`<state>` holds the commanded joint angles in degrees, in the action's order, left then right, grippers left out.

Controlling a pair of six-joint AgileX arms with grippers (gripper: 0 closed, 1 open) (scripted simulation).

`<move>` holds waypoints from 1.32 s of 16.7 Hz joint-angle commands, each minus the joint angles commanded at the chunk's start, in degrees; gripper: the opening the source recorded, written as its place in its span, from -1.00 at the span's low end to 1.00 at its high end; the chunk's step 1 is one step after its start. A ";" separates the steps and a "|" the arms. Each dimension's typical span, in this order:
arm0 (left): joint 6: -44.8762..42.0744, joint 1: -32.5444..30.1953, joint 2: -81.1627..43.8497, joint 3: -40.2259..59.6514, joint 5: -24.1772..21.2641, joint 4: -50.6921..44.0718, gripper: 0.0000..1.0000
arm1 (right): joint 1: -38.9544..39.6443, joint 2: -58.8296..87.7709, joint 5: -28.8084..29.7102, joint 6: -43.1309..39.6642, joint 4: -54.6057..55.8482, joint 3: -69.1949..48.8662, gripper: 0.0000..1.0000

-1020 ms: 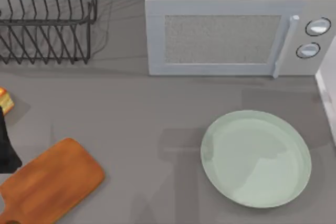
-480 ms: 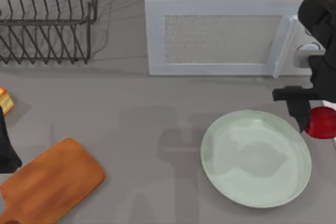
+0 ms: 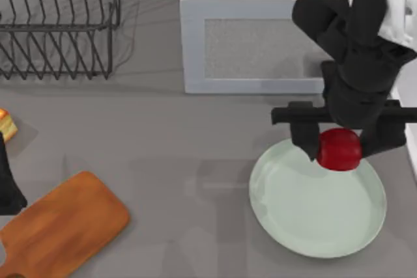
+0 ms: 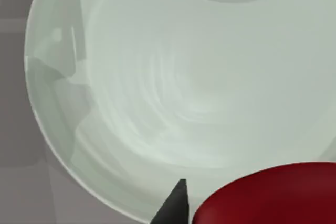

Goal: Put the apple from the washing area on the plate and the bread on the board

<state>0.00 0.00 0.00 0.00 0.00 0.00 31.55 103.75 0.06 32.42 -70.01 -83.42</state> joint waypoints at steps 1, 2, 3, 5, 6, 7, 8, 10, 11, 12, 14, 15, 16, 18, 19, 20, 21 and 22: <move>0.00 0.00 0.00 0.00 0.00 0.00 1.00 | 0.47 -0.04 -0.03 0.40 0.01 -0.25 -1.00; 0.00 0.00 0.00 0.00 0.00 0.00 1.00 | 0.54 -0.04 -0.04 0.46 0.01 -0.29 -1.00; 0.00 0.00 0.00 0.00 0.00 0.00 1.00 | 0.54 -0.04 -0.04 0.46 0.01 -0.29 -1.00; 0.00 0.00 0.00 0.00 0.00 0.00 1.00 | 0.54 -0.04 -0.04 0.46 0.01 -0.29 -1.00; 0.00 0.00 0.00 0.00 0.00 0.00 1.00 | 0.54 -0.04 -0.04 0.46 0.01 -0.29 -0.85; 0.00 0.00 0.00 0.00 0.00 0.00 1.00 | 0.54 -0.04 -0.04 0.46 0.01 -0.29 -0.70; 0.00 0.00 0.00 0.00 0.00 0.00 1.00 | 0.54 -0.04 -0.04 0.46 0.01 -0.29 -0.55; 0.00 0.00 0.00 0.00 0.00 0.00 1.00 | 0.54 -0.04 -0.04 0.46 0.01 -0.29 -0.25; 0.00 0.00 0.00 0.00 0.00 0.00 1.00 | 0.54 -0.04 -0.04 0.46 0.01 -0.29 -0.10; 0.00 0.00 0.00 0.00 0.00 0.00 1.00 | 0.54 -0.04 -0.04 0.46 0.01 -0.29 0.06; 0.00 0.00 0.00 0.00 0.00 0.00 1.00 | 0.54 -0.04 -0.04 0.46 0.01 -0.29 0.36; 0.00 0.00 0.00 0.00 0.00 0.00 1.00 | 0.54 -0.04 -0.04 0.46 0.01 -0.29 0.51; 0.00 0.00 0.00 0.00 0.00 0.00 1.00 | 0.54 -0.04 -0.04 0.46 0.01 -0.29 0.66; 0.00 0.00 0.00 0.00 0.00 0.00 1.00 | 0.54 -0.04 -0.04 0.46 0.01 -0.29 0.96; 0.00 0.00 0.00 0.00 0.00 0.00 1.00 | 0.54 -0.04 -0.04 0.46 0.01 -0.29 1.00; 0.00 0.00 0.00 0.00 0.00 0.00 1.00 | 0.54 -0.04 -0.04 0.46 0.01 -0.29 1.00; 0.00 0.00 0.00 0.00 0.00 0.00 1.00 | 0.54 -0.04 -0.04 0.46 0.01 -0.29 1.00; 0.00 0.00 0.00 0.00 0.00 0.00 1.00 | 0.54 -0.04 -0.04 0.46 0.01 -0.29 1.00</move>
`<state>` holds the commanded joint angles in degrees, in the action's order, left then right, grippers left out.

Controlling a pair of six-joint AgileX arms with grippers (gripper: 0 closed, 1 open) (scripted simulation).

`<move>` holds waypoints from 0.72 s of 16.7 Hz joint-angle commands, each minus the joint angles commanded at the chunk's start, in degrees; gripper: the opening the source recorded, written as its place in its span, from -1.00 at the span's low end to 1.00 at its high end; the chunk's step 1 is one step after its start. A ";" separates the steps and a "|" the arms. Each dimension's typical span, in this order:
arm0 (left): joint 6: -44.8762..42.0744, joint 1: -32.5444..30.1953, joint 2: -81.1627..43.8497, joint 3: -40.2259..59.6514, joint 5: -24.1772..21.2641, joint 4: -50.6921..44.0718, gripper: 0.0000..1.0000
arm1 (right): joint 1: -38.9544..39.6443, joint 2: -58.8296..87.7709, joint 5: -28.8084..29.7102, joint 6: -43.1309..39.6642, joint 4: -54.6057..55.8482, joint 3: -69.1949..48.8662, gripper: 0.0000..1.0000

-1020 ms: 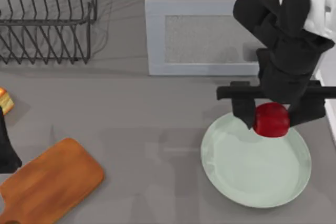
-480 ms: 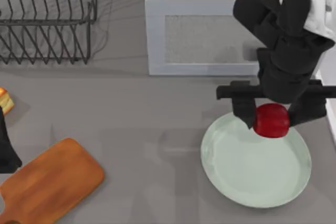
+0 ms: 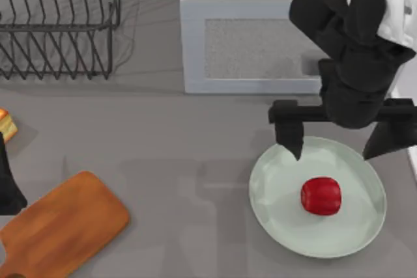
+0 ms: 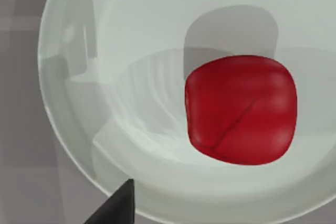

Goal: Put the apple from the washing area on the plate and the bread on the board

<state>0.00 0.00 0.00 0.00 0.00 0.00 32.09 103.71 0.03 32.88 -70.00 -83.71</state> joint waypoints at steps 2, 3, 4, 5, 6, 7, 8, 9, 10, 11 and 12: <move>0.00 0.00 0.00 0.00 0.00 0.00 1.00 | 0.00 0.00 0.00 0.00 0.00 0.00 1.00; 0.00 0.00 0.00 0.00 0.00 0.00 1.00 | 0.00 0.00 0.00 0.00 0.00 0.00 1.00; 0.00 0.00 0.00 0.00 0.00 0.00 1.00 | 0.00 0.00 0.00 0.00 0.00 0.00 1.00; 0.00 0.00 0.00 0.00 0.00 0.00 1.00 | -0.09 0.04 0.00 0.00 0.00 0.01 1.00; 0.00 0.00 0.00 0.00 0.00 0.00 1.00 | -0.10 0.01 0.00 -0.02 0.03 0.04 1.00; 0.00 0.00 0.00 0.00 0.00 0.00 1.00 | -0.31 -0.53 0.00 -0.23 0.49 0.44 1.00; 0.00 0.00 0.00 0.00 0.00 0.00 1.00 | -0.73 -1.64 0.00 -0.66 1.39 1.33 1.00; 0.00 0.00 0.00 0.00 0.00 0.00 1.00 | -1.35 -3.33 0.00 -1.30 2.74 2.78 1.00; 0.00 0.00 0.00 0.00 0.00 0.00 1.00 | -2.15 -5.62 0.00 -2.12 4.47 4.80 1.00; 0.00 0.00 0.00 0.00 0.00 0.00 1.00 | -3.11 -8.49 0.00 -3.10 6.54 7.37 1.00; 0.00 0.00 0.00 0.00 0.00 0.00 1.00 | -4.21 -11.95 0.00 -4.24 8.92 10.41 1.00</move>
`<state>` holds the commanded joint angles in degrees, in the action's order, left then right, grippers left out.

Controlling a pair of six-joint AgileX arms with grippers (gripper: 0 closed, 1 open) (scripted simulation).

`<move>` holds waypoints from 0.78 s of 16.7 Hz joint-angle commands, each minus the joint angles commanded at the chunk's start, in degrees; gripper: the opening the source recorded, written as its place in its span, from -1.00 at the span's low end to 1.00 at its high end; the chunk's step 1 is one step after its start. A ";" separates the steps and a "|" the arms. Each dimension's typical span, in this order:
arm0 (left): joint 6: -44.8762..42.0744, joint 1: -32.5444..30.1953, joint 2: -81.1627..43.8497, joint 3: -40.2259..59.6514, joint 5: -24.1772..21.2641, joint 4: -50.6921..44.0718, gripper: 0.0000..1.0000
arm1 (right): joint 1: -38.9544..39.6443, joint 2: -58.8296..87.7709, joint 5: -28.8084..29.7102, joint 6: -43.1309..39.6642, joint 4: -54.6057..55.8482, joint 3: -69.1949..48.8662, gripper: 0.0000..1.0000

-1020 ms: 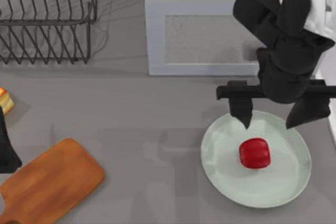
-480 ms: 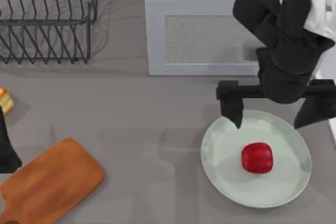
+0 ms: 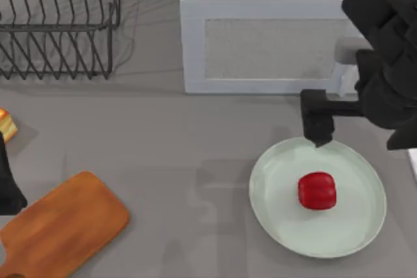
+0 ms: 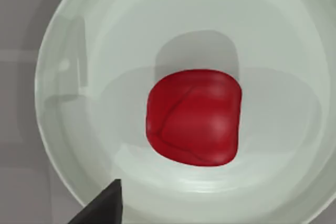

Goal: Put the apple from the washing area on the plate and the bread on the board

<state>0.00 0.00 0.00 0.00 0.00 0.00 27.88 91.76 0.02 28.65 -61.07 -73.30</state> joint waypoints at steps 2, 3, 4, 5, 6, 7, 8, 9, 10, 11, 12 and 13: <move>0.00 0.00 0.00 0.00 0.00 0.00 1.00 | -2.61 -8.70 0.00 -2.68 5.75 7.12 1.00; 0.00 0.00 0.00 0.00 0.00 0.00 1.00 | -4.09 -13.93 0.00 -4.20 9.01 11.08 1.00; 0.00 0.00 0.00 0.00 0.00 0.00 1.00 | -5.65 -19.71 0.00 -5.81 12.45 15.26 1.00; 0.00 0.00 0.00 0.00 0.00 0.00 1.00 | -7.30 -25.98 -0.01 -7.50 16.08 19.66 1.00; 0.00 0.00 0.00 0.00 0.00 0.00 1.00 | -9.02 -32.59 -0.01 -9.26 19.86 24.31 1.00; 0.00 0.00 0.00 0.00 0.00 0.00 1.00 | -10.78 -39.42 -0.01 -11.08 23.76 29.18 1.00; 0.00 0.00 0.00 0.00 0.00 0.00 1.00 | -12.58 -46.27 -0.01 -12.92 27.72 34.17 1.00; 0.00 0.00 0.00 0.00 0.00 0.00 1.00 | -14.38 -52.99 -0.01 -14.77 31.69 39.17 1.00; 0.00 0.00 0.00 0.00 0.00 0.00 1.00 | -16.16 -59.42 -0.01 -16.61 35.64 44.07 1.00; 0.00 0.00 0.00 0.00 0.00 0.00 1.00 | -17.91 -65.36 -0.01 -18.40 39.53 48.81 1.00; 0.00 0.00 0.00 0.00 0.00 0.00 1.00 | -19.60 -70.72 -0.02 -20.14 43.28 53.36 1.00; 0.00 0.00 0.00 0.00 0.00 0.00 1.00 | -21.22 -75.49 -0.02 -21.81 46.85 57.65 1.00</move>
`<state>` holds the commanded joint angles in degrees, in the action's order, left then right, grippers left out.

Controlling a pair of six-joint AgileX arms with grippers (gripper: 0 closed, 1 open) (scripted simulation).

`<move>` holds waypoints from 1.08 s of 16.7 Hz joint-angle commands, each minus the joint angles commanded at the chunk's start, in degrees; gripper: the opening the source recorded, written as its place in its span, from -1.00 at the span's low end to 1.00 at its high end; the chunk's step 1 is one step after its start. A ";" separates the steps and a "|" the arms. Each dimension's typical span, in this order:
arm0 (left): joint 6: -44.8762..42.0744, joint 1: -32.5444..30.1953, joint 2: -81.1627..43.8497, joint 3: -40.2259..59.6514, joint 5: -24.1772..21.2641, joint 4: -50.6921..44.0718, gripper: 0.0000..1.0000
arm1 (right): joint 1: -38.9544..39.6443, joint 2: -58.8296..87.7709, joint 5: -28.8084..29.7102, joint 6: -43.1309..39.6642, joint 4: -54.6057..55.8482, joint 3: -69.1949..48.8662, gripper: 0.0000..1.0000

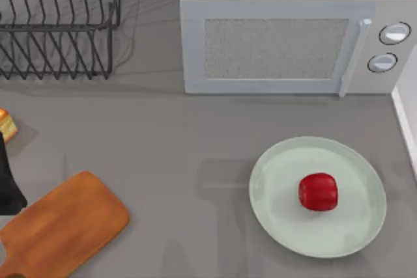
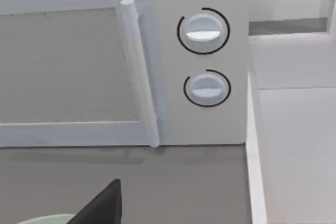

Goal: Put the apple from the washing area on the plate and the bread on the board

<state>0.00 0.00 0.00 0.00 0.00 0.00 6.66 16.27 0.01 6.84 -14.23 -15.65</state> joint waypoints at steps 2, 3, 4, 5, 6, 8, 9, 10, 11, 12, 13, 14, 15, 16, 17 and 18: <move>0.00 0.00 0.00 0.00 0.00 0.00 1.00 | -2.90 -7.72 0.00 -2.98 6.29 7.34 1.00; 0.00 0.00 0.00 0.00 0.00 0.00 1.00 | -4.12 -10.67 0.00 -4.23 8.90 10.19 1.00; 0.00 0.00 0.00 0.00 0.00 0.00 1.00 | -5.14 -13.00 0.00 -5.28 11.07 12.46 1.00; 0.00 0.00 0.00 0.00 0.00 0.00 1.00 | -5.93 -14.72 0.00 -6.09 12.73 14.14 1.00; 0.00 0.00 0.00 0.00 0.00 0.00 1.00 | -6.44 -15.80 -0.01 -6.62 13.78 15.20 1.00; 0.00 0.00 0.00 0.00 0.00 0.00 1.00 | -6.66 -16.26 -0.01 -6.84 14.23 15.65 1.00; 0.00 0.00 0.00 0.00 0.00 0.00 1.00 | -6.66 -16.26 -0.01 -6.84 14.23 15.65 1.00; 0.00 0.00 0.00 0.00 0.00 0.00 1.00 | -6.66 -16.26 -0.01 -6.84 14.23 15.65 1.00; 0.00 0.00 0.00 0.00 0.00 0.00 1.00 | -6.66 -16.26 -0.01 -6.84 14.23 15.65 1.00; 0.00 0.00 0.00 0.00 0.00 0.00 1.00 | -6.66 -16.26 -0.01 -6.84 14.23 15.65 1.00; -0.46 0.06 -0.56 0.48 0.02 -0.33 1.00 | -6.66 -16.26 -0.01 -6.84 14.23 15.65 1.00; -1.36 0.17 -1.72 1.48 0.06 -1.00 1.00 | -6.66 -16.26 -0.01 -6.84 14.23 15.65 1.00; -2.64 0.30 -3.48 2.97 0.08 -1.99 1.00 | -6.66 -16.26 -0.01 -6.84 14.23 15.65 1.00; -4.23 0.45 -5.84 4.91 0.09 -3.28 1.00 | -6.66 -16.26 -0.01 -6.84 14.23 15.65 1.00; -6.09 0.61 -8.82 7.26 0.08 -4.87 1.00 | -6.66 -16.26 -0.01 -6.84 14.23 15.65 1.00; -8.16 0.79 -12.40 9.96 0.04 -6.77 1.00 | -6.66 -16.26 -0.01 -6.84 14.23 15.65 1.00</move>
<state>-8.16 0.79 -12.40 9.96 0.04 -6.77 0.00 0.00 0.00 0.00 0.01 0.00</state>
